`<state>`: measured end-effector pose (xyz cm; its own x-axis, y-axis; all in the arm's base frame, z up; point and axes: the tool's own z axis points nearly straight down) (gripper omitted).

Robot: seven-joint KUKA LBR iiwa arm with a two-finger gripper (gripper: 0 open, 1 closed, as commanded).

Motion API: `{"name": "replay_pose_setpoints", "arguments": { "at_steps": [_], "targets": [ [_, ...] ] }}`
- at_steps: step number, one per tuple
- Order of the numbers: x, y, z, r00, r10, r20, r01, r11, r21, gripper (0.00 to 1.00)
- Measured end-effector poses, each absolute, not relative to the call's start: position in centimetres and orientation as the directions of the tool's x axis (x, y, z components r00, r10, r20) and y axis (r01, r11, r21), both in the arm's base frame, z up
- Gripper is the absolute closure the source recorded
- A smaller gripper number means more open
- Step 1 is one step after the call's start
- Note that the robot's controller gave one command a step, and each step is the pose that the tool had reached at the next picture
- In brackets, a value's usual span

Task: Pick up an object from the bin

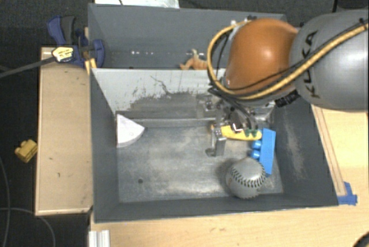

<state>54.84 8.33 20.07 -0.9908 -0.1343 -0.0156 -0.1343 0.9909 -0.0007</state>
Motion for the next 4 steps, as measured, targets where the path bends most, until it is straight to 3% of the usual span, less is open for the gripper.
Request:
{"name": "replay_pose_setpoints", "arguments": {
  "at_steps": [1, 2, 3, 4],
  "targets": [
    [51.7, 3.3, 18.9, -0.958, -0.285, 0.0, -0.285, 0.958, 0.002, 0.0],
    [51.4, 0.6, 16.4, -0.941, -0.339, -0.005, -0.339, 0.941, -0.004, 0.0],
    [50.8, 0.7, 14.3, -0.875, -0.485, -0.001, -0.485, 0.875, 0.0, 0.0],
    [50.2, -1.9, 10.1, -0.792, -0.61, -0.003, -0.61, 0.792, 0.0, 0.0]
  ]
}}
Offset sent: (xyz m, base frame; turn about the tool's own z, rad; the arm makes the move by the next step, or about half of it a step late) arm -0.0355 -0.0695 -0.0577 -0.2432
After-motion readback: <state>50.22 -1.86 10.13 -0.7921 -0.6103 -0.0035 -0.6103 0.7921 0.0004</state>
